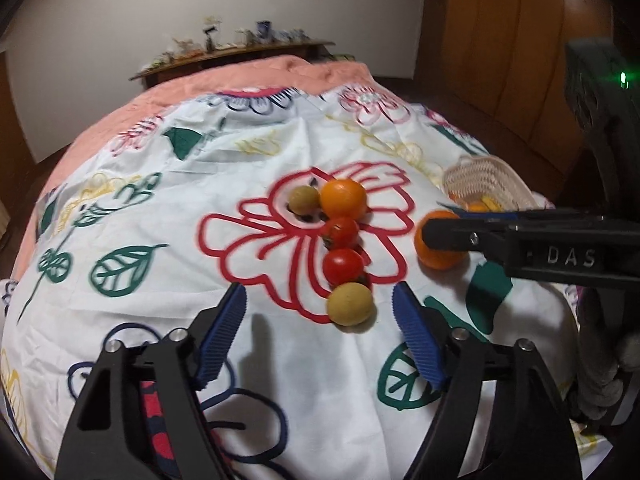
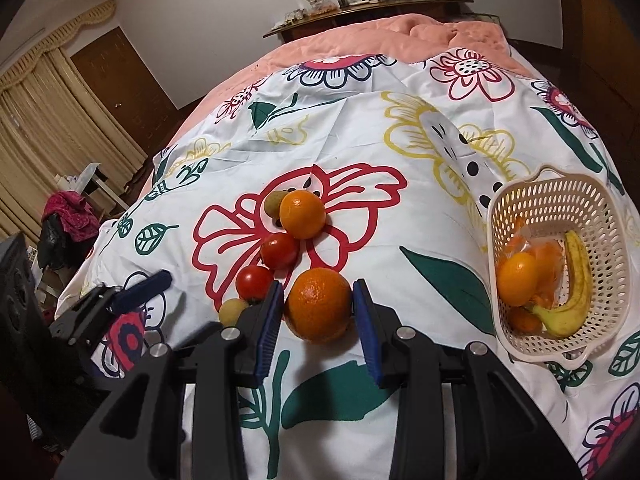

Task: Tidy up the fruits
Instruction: 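Grasp a yellow-green round fruit with the left tool while the right tool holds the orange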

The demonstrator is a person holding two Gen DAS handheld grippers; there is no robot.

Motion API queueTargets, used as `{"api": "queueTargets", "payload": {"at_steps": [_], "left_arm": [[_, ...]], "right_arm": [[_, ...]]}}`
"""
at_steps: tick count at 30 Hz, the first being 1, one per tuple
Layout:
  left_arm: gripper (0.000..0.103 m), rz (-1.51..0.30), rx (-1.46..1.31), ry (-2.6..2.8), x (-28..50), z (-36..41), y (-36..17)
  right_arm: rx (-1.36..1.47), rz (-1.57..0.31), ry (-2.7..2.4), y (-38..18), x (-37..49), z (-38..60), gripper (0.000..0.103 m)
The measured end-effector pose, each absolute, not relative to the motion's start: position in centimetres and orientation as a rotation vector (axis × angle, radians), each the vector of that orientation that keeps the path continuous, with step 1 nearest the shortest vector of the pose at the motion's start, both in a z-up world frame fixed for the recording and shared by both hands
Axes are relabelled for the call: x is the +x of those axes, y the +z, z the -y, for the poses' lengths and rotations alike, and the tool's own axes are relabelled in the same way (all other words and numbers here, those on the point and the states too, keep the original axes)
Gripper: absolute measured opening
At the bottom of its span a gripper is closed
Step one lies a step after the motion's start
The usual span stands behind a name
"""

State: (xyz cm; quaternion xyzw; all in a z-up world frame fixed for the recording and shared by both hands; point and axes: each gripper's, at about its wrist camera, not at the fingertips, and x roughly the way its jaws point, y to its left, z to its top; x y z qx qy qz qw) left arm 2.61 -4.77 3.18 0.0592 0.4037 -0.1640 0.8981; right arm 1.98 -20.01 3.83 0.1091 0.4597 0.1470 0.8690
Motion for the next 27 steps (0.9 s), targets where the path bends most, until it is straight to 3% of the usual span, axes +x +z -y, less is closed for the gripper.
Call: {"api": "queueTargets", "payload": {"at_steps": [3, 8, 13, 27], "left_arm": [[0.067, -0.894, 0.147, -0.395, 3.5, 5.6, 2.3], [0.041, -0.956, 0.145, -0.411, 4.5, 5.9, 1.3], [0.029, -0.97, 0.113, -0.434, 4.8, 5.8, 0.9], [0.029, -0.892, 0.059, -0.384, 3.1, 4.2, 1.8]], "right_arm": [[0.233, -0.961, 0.312, 3.8, 2.0, 20.0, 0.037], [0.232, -0.959, 0.316, 3.7, 1.9, 20.0, 0.037], [0.24, -0.961, 0.319, 3.6, 1.9, 20.0, 0.037], [0.198, -0.991, 0.318, 3.0, 2.9, 18.9, 0.045]]}}
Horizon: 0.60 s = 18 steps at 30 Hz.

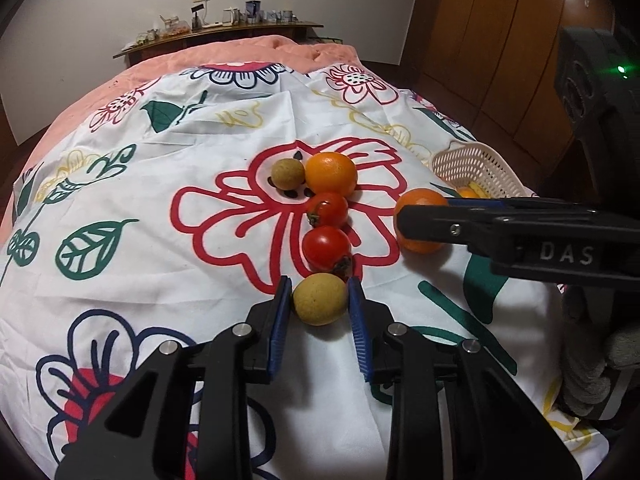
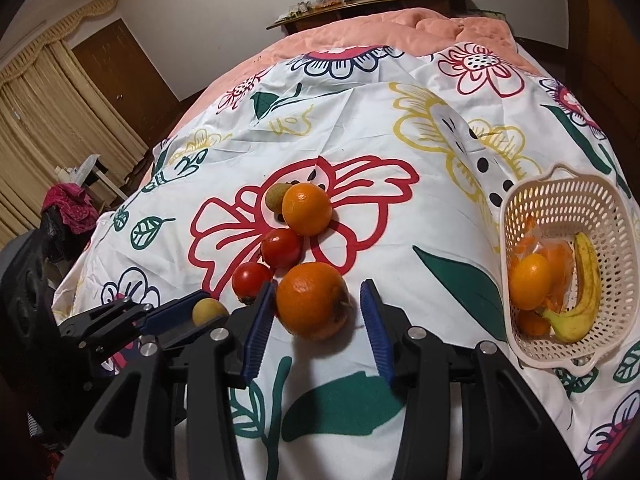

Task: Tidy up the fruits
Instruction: 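Grasp a yellow-green round fruit with the left tool while the right tool holds the orange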

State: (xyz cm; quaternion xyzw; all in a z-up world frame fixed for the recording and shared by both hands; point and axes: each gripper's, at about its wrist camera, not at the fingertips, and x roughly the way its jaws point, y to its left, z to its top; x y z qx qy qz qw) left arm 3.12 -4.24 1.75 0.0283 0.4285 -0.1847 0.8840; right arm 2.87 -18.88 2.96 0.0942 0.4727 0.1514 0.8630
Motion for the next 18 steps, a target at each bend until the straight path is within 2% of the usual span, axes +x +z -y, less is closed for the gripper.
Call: {"api": "queueTargets", "payload": {"at_steps": [12, 15, 18], "left_arm": [[0.029, -0.881, 0.013, -0.353, 3.0, 3.2, 1.9], [0.029, -0.88, 0.014, -0.351, 3.0, 3.2, 1.8], [0.029, -0.876, 0.015, -0.345, 3.0, 3.2, 1.9]], "right_arm": [[0.009, -1.056, 0.299, 2.7, 5.4, 15.7, 0.048], [-0.004, -1.052, 0.311, 2.7, 5.2, 15.3, 0.04], [0.011, -1.042, 0.321, 2.9, 4.9, 15.5, 0.039]]}}
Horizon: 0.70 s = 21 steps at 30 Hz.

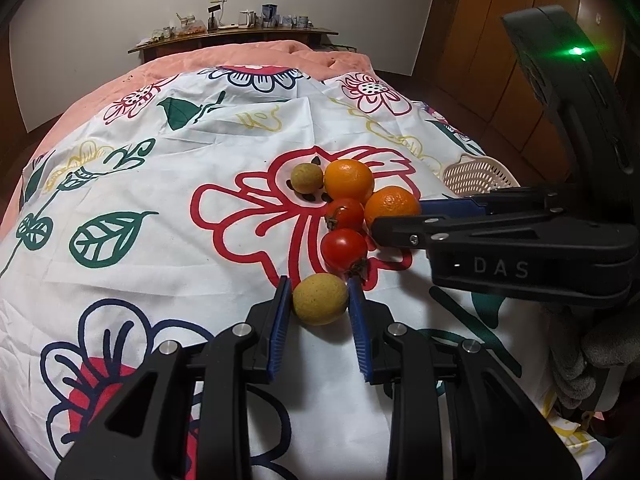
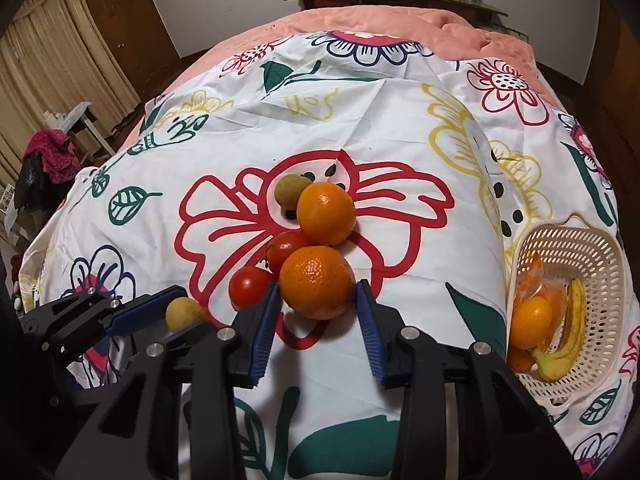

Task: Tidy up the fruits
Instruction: 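Grasp a yellow-green round fruit with the left tool while the right tool holds the orange, then carry the large orange into the basket and open the right tool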

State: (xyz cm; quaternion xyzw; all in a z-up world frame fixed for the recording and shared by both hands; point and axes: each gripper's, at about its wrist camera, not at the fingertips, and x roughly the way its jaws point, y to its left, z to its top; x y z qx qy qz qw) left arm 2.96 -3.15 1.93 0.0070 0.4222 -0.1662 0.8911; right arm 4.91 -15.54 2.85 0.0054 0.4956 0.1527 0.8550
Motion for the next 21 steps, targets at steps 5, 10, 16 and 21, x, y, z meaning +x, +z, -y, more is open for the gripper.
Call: {"api": "queueTargets", "payload": {"at_steps": [5, 10, 16, 21], "left_arm": [[0.029, -0.872, 0.015, -0.337, 2.8, 3.1, 2.1], [0.029, -0.864, 0.015, -0.331, 2.7, 3.1, 2.5], [0.029, -0.853, 0.023, -0.342, 2.3, 3.7, 3.2], [0.029, -0.842, 0.038, -0.356, 2.0, 4.6, 3.9]], "right_arm": [[0.086, -1.009, 0.333, 3.5, 4.3, 16.9, 0.039], [0.133, -0.976, 0.338, 4.4, 3.4, 18.5, 0.039], [0.214, -0.928, 0.293, 5.5, 2.3, 22.6, 0.039], [0.279, -0.904, 0.22, 5.5, 1.5, 27.0, 0.039]]}}
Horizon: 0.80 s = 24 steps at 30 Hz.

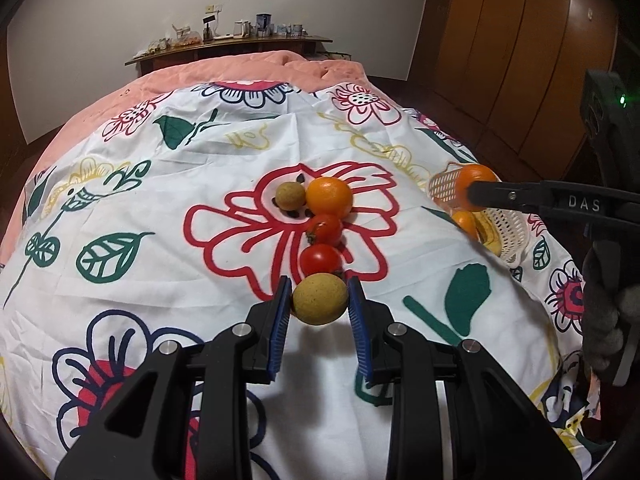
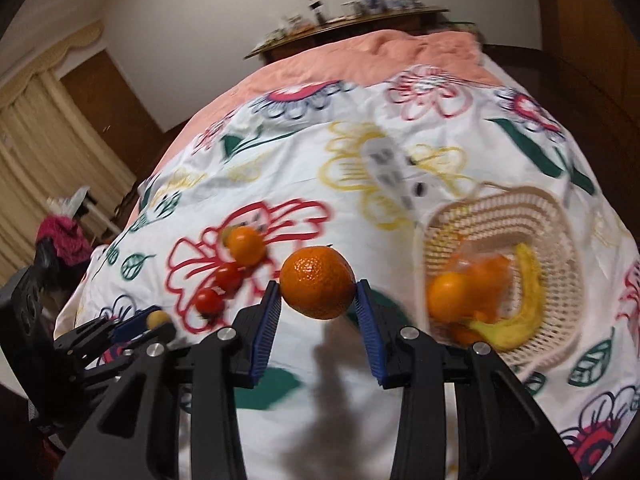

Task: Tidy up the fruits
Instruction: 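Carry the large orange into the basket and open the right tool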

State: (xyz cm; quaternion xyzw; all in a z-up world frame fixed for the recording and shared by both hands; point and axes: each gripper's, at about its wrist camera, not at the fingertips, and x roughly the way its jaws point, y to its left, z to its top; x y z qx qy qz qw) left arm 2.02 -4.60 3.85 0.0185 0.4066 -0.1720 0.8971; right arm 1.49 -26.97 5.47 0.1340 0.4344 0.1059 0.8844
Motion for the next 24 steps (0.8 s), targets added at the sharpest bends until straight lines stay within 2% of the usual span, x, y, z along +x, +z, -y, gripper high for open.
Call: {"api": "queueTargets", "payload": {"at_steps": [10, 24], "left_arm": [[0.029, -0.839, 0.078, -0.375, 1.9, 6.7, 4.6], [0.029, -0.847, 0.133, -0.392, 2.0, 9.6, 5.1]], "right_arm": [[0.4, -0.905, 0.04, 3.0, 0.3, 36.0, 0.039], [0.451, -0.902, -0.133, 0.4, -0.5, 41.8, 0.041]]}}
